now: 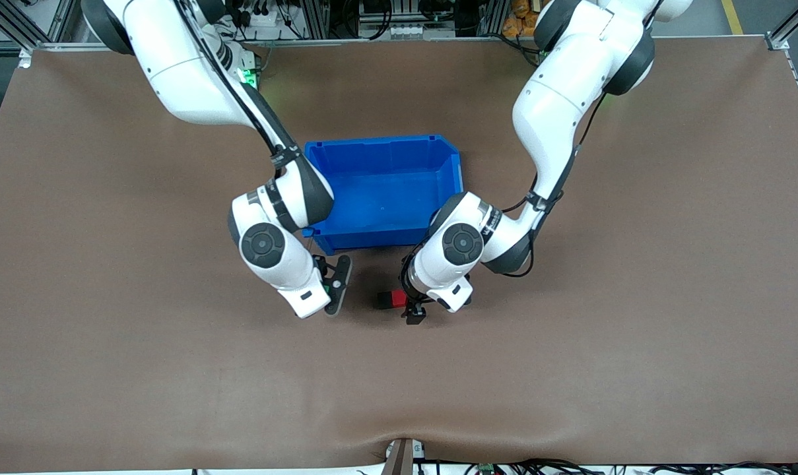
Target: Attach green and red cubes to black cube
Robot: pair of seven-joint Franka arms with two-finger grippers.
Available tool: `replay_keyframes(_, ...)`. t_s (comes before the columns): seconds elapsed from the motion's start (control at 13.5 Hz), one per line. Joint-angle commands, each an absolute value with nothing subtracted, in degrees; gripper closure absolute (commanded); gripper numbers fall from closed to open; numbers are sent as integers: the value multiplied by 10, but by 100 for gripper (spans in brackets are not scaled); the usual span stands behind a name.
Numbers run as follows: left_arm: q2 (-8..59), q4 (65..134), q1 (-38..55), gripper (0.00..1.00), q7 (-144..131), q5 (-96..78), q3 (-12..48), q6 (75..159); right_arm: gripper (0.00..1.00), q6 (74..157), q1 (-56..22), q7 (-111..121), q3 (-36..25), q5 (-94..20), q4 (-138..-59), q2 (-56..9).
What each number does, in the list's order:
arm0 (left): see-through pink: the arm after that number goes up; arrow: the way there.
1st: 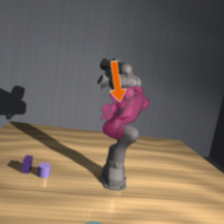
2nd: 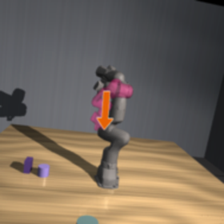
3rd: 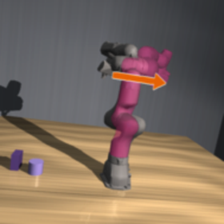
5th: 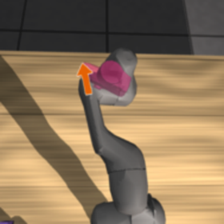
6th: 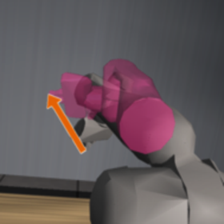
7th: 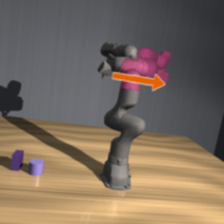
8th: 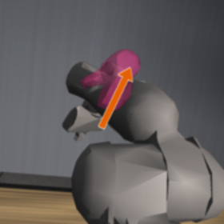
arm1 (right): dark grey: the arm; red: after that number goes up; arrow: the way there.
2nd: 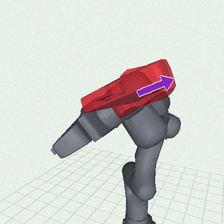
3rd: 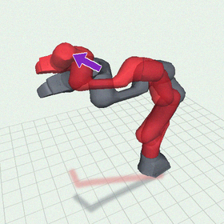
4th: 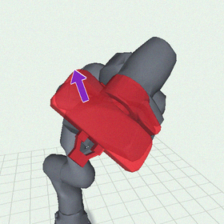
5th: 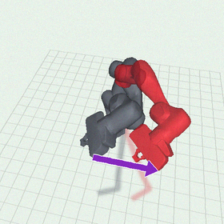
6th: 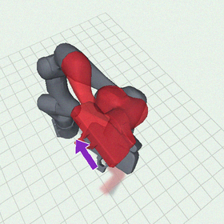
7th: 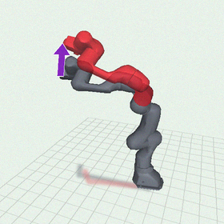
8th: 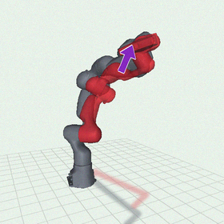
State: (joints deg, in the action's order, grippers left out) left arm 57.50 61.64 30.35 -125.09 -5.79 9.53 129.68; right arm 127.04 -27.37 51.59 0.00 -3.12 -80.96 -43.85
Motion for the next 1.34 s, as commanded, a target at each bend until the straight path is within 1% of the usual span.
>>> replay_keyframes(0.0, 523, 624, 286, 0, -1250, -68, 92, 1237, 100, 1265, -285, 510, -4, -30, -757, -477)
replay_keyframes(0.15, 495, 624, 271, 0, -1234, -67, 91, 1202, 100, 1263, -289, 511, -4, -28, -738, -491)
replay_keyframes(0.45, 434, 625, 223, 0, -1198, -66, 90, 1162, 100, 1259, -303, 520, -4, -25, -704, -516)
replay_keyframes(0.74, 423, 628, 200, 0, -1145, -63, 87, 1151, 100, 1259, -308, 519, -4, -25, -696, -529)
replay_keyframes(1.11, 386, 629, 155, 0, -1126, -69, 90, 1143, 100, 1262, -320, 518, -5, -24, -695, -536)
replay_keyframes(1.26, 367, 635, 148, 0, -1125, -67, 86, 1124, 100, 1265, -323, 517, -5, -24, -692, -540)
